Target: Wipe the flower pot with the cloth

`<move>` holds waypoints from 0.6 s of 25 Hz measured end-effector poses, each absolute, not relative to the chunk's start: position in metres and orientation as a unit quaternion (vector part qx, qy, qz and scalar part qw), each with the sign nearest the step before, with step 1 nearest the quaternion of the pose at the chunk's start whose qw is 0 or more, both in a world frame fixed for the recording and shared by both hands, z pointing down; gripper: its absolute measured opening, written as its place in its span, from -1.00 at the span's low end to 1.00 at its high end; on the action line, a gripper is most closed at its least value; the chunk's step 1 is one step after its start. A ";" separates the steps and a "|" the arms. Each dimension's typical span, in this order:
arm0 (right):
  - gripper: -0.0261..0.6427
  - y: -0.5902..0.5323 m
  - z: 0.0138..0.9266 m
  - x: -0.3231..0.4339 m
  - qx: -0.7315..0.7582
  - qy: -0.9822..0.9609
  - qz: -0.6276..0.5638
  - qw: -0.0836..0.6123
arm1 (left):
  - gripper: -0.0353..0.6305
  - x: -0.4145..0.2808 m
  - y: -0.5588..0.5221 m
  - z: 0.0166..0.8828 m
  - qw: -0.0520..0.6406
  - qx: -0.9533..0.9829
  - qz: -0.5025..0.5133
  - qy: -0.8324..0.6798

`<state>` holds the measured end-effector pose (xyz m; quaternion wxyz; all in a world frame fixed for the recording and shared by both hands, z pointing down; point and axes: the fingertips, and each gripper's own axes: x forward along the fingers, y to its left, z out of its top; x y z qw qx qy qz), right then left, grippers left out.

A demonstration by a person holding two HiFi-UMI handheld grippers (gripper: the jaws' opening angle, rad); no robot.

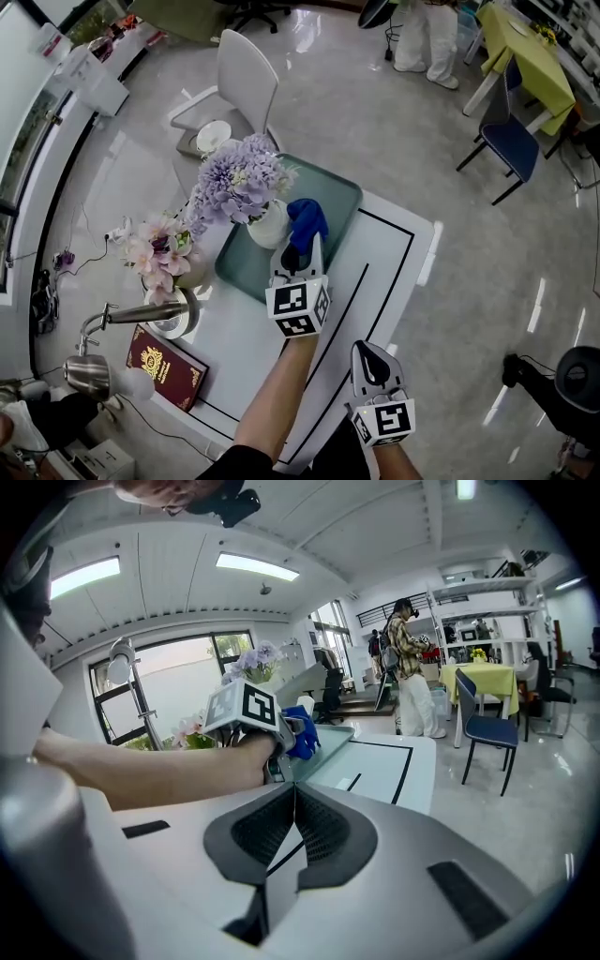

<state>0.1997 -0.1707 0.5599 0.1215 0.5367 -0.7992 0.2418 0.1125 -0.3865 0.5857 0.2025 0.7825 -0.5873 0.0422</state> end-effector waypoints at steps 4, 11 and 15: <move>-0.90 -0.171 0.556 0.200 0.535 -0.802 0.239 0.118 | -0.58 0.122 -0.372 0.580 0.196 0.808 0.031 -0.555; -0.90 -0.173 0.535 0.184 0.523 -0.815 0.226 0.107 | -0.58 0.129 -0.335 0.541 0.136 0.867 0.034 -0.479; -0.90 -0.169 0.520 0.169 0.514 -0.825 0.214 0.103 | -0.58 0.109 -0.310 0.512 0.109 0.878 0.038 -0.465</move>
